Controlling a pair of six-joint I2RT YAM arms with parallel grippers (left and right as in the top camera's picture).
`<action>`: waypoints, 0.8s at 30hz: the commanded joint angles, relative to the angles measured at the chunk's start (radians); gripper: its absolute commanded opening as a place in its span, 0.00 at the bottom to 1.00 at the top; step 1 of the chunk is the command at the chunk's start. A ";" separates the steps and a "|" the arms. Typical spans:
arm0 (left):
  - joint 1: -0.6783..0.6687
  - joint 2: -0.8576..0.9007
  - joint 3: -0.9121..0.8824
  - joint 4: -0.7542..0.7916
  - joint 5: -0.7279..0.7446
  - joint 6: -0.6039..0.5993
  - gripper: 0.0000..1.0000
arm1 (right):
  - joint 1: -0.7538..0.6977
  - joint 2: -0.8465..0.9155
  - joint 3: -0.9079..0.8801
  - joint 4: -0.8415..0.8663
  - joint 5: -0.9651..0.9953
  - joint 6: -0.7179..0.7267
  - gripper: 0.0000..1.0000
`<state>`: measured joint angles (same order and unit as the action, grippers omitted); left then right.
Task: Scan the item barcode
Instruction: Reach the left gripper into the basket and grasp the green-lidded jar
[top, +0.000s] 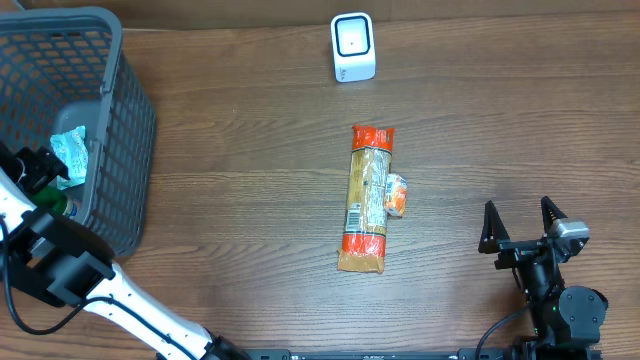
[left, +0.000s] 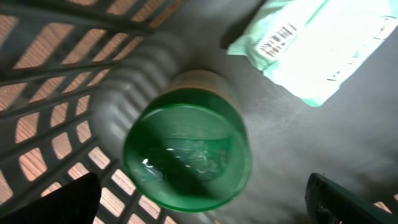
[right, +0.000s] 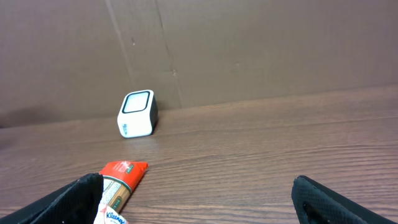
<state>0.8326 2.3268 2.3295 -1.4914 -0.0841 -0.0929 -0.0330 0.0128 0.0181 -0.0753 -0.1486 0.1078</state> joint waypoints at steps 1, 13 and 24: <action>0.018 0.036 -0.005 0.007 0.040 0.027 0.96 | -0.006 -0.010 -0.010 0.004 0.013 -0.003 1.00; 0.020 0.132 -0.005 -0.004 0.051 0.042 0.93 | -0.006 -0.010 -0.010 0.004 0.013 -0.003 1.00; 0.019 0.132 -0.004 -0.030 0.283 0.037 0.88 | -0.006 -0.010 -0.010 0.004 0.013 -0.003 1.00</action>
<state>0.8452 2.4485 2.3295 -1.5124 0.0570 -0.0673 -0.0330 0.0128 0.0181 -0.0757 -0.1486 0.1078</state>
